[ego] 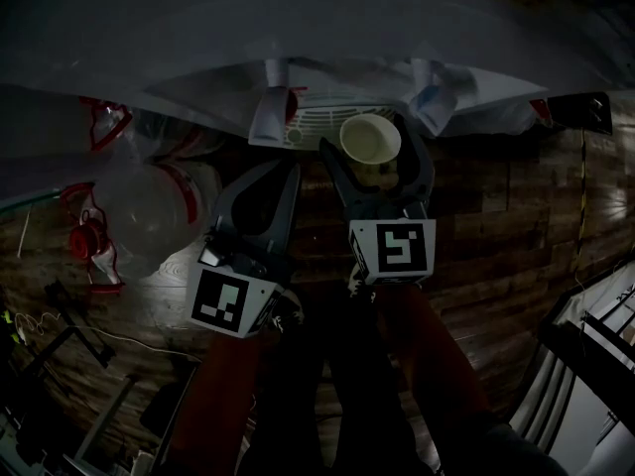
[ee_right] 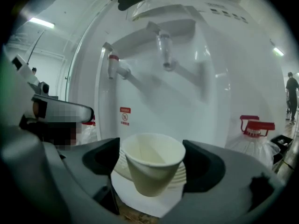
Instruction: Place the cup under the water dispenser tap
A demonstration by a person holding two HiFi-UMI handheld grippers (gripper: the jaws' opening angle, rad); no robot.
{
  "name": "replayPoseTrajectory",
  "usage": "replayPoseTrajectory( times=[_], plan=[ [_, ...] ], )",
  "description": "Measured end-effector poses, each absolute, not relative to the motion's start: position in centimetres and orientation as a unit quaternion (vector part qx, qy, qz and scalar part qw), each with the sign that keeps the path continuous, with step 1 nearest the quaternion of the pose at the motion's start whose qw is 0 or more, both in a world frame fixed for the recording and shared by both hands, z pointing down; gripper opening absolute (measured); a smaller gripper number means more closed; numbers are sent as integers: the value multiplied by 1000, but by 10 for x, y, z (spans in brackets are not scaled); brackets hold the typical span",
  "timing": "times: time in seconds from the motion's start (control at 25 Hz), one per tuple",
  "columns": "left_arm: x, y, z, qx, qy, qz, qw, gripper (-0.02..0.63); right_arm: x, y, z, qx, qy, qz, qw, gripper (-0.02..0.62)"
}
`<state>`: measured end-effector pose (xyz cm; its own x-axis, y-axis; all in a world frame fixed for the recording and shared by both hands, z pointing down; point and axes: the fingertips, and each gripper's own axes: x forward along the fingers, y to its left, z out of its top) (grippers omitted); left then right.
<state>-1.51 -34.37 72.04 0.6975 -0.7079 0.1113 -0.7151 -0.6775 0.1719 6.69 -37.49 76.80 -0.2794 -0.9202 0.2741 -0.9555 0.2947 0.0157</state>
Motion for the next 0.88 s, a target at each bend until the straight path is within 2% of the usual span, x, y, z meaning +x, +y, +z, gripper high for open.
replayPoseTrajectory(
  times=[0.4,0.76,0.88],
  plan=[
    [-18,-320,664,923,-371,33,99,8,66,-341,690,573,-812,49,101,403],
    [-9,-256,525,944,-312,45,98,8,36,-265,522,484,-872,55,43,399],
    [-19,-226,465,952,-290,64,71,8,22,-237,452,456,-887,72,16,396]
  ],
)
